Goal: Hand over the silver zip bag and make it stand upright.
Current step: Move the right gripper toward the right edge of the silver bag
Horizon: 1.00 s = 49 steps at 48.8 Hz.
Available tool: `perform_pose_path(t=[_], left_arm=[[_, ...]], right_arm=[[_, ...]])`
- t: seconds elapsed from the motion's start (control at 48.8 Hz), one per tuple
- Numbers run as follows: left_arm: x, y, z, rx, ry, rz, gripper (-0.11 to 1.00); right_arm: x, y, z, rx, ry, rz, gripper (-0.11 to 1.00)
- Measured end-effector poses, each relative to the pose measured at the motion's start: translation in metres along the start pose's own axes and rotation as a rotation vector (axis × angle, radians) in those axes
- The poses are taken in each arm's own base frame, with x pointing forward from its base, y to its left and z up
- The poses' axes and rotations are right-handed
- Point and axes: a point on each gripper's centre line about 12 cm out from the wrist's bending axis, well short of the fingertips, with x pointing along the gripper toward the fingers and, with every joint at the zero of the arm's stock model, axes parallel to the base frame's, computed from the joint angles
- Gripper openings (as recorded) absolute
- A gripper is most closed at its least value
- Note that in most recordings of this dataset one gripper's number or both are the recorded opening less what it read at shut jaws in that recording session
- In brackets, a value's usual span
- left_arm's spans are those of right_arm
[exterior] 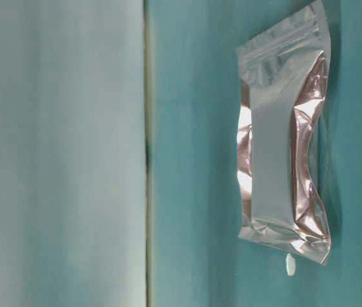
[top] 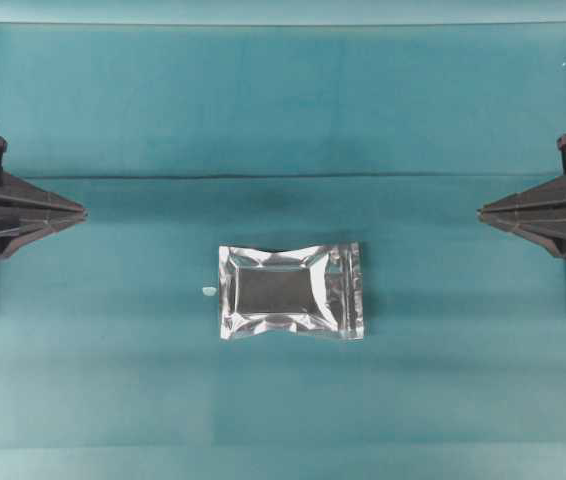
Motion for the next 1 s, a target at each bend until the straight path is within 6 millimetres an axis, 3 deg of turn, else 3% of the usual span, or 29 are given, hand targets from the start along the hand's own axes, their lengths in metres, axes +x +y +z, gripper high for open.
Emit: perform_pose_path(t=[0.143,0.369,0.635,1.004], left_arm=[[0.005,0.000,0.002,0.003,0.012,-0.003,0.02],[0.022,0.000,0.000,0.007,0.077,-0.003,0.01],[0.042,0.000,-0.007,0.012,0.184,-0.003,0.01],[0.045,0.001,-0.012,0.007,0.221,0.003,0.01]], right_arm=[[0.002,-0.003,-0.008,0.135,0.053,-0.028,0.00],[0.011,-0.004,-0.039,0.532,0.269,-0.106,0.00],[0.025,-0.002,-0.058,0.864,0.367,-0.194,0.00],[0.059,-0.002,-0.100,1.061,0.521,-0.342,0.00]])
